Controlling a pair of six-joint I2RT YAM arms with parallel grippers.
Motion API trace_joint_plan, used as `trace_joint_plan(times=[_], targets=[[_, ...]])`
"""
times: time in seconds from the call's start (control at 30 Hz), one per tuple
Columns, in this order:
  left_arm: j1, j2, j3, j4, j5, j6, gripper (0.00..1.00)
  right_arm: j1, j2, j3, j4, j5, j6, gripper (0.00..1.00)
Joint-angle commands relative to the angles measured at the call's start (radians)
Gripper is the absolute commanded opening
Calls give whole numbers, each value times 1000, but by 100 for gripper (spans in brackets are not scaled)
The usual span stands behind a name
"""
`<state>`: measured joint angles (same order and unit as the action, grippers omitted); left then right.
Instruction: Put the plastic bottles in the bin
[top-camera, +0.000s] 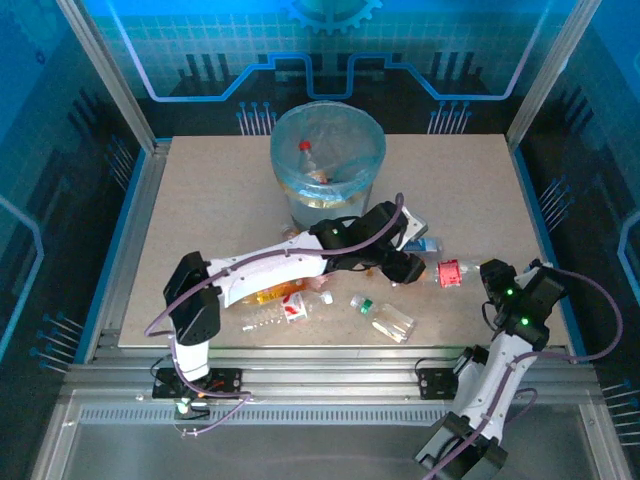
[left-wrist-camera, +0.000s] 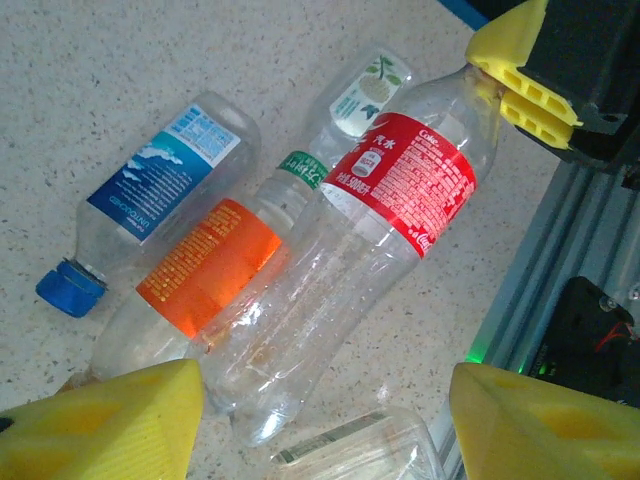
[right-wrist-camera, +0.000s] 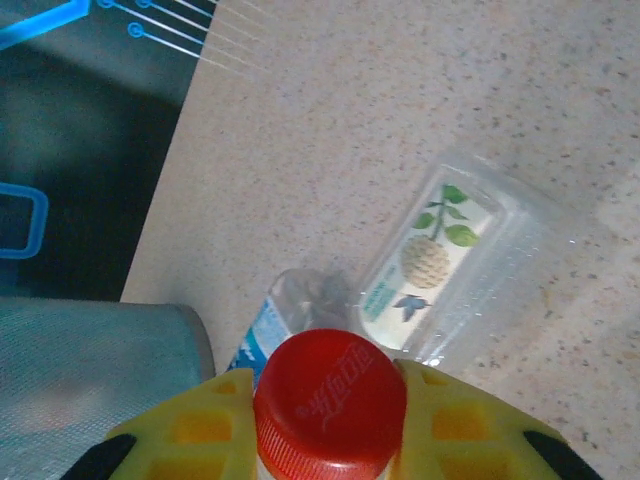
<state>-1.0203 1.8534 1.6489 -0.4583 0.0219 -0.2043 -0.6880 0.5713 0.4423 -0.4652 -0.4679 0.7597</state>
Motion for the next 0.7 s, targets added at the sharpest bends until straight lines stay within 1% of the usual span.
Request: trace_joint_plan(times=[0.0, 0.07, 0.17, 0.47, 0.67], targets=[[0, -65, 35, 5, -11, 30, 67, 43, 6, 76, -80, 33, -14, 0], [-1, -87, 35, 4, -5, 38, 67, 70, 12, 125, -124, 59, -41, 0], [-1, -109, 42, -2, 2, 49, 67, 99, 22, 190, -178, 57, -72, 0], [18, -145, 65, -8, 17, 44, 67, 197, 45, 376, -271, 70, -127, 0], [45, -160, 77, -15, 56, 33, 67, 323, 79, 551, -311, 136, -151, 0]])
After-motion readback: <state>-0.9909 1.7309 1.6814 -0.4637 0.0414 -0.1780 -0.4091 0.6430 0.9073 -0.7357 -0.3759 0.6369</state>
